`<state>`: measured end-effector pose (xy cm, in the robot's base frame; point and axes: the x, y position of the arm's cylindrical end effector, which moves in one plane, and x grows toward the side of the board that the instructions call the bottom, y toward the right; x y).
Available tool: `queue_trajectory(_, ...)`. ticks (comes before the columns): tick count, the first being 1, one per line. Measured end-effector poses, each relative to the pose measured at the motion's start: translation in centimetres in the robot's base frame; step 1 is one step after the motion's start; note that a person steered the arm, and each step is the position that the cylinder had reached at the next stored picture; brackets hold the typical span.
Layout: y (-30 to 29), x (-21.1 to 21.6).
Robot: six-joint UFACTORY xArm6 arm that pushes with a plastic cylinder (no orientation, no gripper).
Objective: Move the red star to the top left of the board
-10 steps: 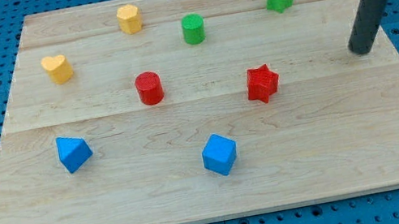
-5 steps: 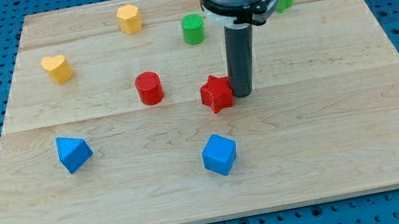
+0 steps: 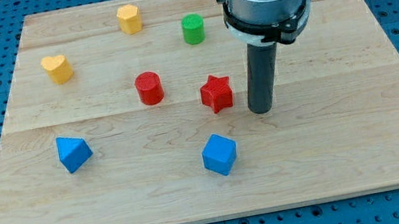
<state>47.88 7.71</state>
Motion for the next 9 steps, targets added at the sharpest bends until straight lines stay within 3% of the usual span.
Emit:
queue_trajectory(3,-8.7,-3.3)
queue_trajectory(9,-10.5,-7.5)
